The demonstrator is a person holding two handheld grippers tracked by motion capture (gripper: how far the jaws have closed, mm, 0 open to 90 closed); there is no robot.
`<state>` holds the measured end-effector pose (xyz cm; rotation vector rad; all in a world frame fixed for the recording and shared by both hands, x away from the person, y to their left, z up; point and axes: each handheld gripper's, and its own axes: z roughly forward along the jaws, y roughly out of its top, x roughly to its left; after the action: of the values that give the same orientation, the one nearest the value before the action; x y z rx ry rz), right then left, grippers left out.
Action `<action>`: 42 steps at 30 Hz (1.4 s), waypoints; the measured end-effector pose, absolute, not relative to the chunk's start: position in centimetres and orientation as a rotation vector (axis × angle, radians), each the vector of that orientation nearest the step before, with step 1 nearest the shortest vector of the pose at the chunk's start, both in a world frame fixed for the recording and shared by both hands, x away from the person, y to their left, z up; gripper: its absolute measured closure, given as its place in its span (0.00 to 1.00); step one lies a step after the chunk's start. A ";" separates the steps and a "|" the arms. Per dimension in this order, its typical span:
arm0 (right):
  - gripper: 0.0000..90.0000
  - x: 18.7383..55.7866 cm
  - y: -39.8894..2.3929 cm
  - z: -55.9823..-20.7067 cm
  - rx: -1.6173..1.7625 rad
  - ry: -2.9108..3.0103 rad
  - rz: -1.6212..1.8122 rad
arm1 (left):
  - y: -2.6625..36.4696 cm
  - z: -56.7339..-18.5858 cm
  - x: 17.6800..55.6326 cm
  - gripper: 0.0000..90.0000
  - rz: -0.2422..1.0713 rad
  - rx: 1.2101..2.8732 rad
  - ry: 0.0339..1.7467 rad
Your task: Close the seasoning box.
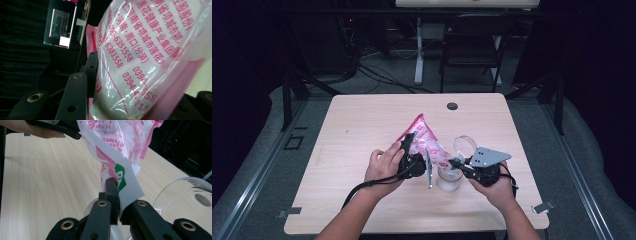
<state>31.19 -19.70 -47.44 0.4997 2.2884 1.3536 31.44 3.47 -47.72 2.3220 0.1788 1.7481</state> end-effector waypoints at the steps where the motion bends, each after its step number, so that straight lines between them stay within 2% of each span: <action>1: 0.98 31.2 -19.7 -47.4 0.500 2.289 1.354 | 3.5 -47.7 31.4 0.73 1.749 2.322 0.179; 42: 0.98 31.2 -19.7 -47.5 0.500 2.288 1.352 | 3.4 -47.7 31.5 0.73 1.758 2.314 0.168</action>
<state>31.24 -19.74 -47.51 0.5003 2.2875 1.3519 31.46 3.38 -47.65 2.3138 0.1677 1.7577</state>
